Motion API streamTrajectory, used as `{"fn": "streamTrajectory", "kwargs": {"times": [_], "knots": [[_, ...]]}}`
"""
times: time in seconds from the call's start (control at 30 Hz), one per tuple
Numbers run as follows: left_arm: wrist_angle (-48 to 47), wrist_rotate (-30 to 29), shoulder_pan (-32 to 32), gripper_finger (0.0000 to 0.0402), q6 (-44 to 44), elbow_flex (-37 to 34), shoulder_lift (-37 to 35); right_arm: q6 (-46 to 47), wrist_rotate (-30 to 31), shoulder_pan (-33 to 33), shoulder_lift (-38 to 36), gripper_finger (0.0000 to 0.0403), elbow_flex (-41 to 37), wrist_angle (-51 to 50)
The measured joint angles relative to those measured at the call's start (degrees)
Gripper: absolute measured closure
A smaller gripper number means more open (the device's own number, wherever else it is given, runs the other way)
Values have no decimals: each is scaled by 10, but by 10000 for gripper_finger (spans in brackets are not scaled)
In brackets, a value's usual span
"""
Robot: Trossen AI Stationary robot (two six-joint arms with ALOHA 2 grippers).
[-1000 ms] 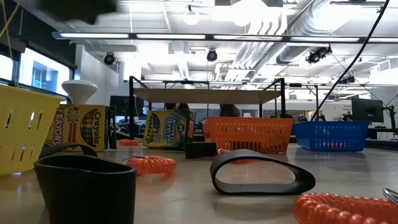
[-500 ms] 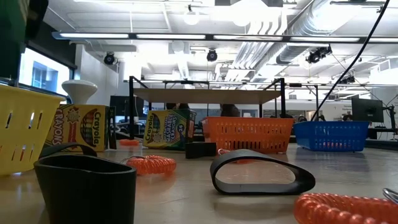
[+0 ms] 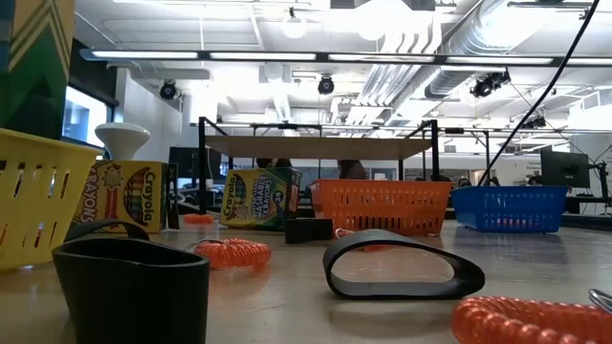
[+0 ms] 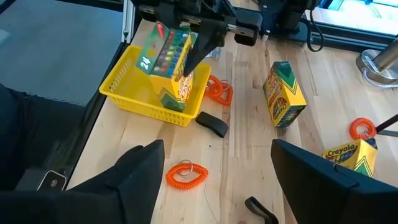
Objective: Pick & Place Office Desk Supplies
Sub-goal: Put the crayon box into the yellow bin
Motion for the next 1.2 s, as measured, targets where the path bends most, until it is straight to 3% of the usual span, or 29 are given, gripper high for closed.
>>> {"fn": "streamTrajectory", "kwargs": {"times": [0.17,0.83,1.03,1.2], "knots": [[-66,-1,6,277,-77,0,0,0,0,0,0,120,0,0],[-83,-34,8,276,-117,0,1,-1,0,0,0,120,0,0],[-82,-64,8,232,-138,0,20,-1,0,0,0,120,0,0],[-75,-79,2,194,-107,0,19,-1,0,0,0,120,0,0]]}}
